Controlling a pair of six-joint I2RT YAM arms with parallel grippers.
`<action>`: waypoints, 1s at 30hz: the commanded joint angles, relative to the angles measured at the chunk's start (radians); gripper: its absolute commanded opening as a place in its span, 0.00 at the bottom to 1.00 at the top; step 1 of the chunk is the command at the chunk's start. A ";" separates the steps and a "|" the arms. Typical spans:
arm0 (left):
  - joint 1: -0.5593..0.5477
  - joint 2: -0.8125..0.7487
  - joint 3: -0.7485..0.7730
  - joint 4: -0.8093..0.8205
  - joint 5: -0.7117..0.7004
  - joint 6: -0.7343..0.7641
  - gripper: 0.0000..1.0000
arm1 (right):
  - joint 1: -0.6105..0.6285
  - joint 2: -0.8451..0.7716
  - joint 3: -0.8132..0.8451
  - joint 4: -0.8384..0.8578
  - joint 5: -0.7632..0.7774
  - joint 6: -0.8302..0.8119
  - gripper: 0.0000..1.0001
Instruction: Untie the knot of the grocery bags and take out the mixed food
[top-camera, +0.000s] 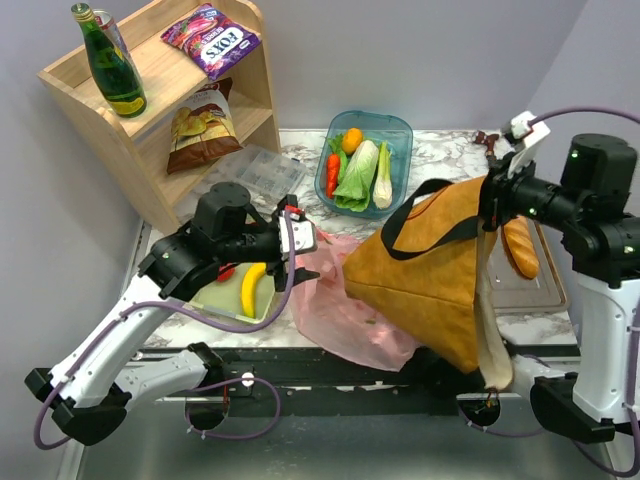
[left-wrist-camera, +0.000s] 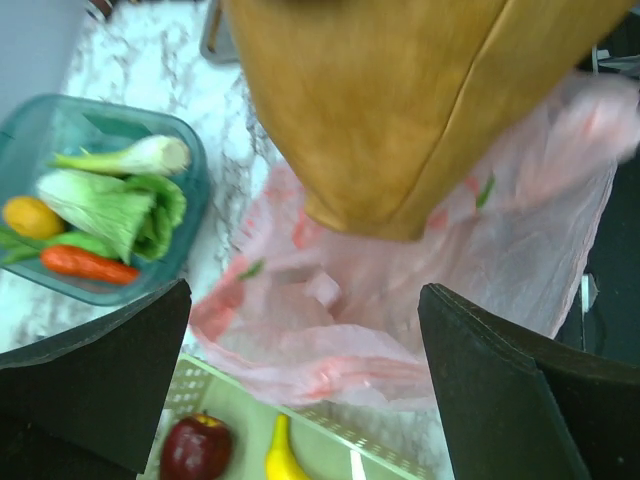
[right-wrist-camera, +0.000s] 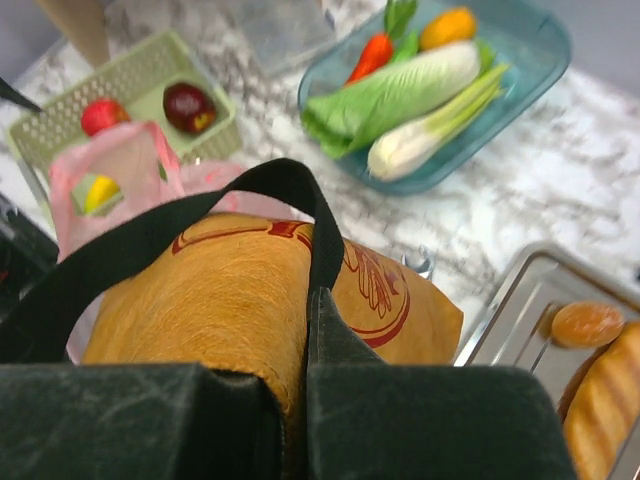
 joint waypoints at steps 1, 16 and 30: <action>0.001 -0.005 0.146 -0.142 0.055 0.093 0.98 | 0.001 -0.033 -0.152 0.030 -0.063 -0.070 0.01; -0.451 0.473 0.907 -0.555 -0.076 0.454 0.99 | 0.251 0.264 -0.260 0.199 0.148 -0.032 0.01; -0.513 0.791 0.959 -0.426 -0.160 0.388 0.46 | 0.254 0.299 -0.264 0.246 0.172 0.022 0.01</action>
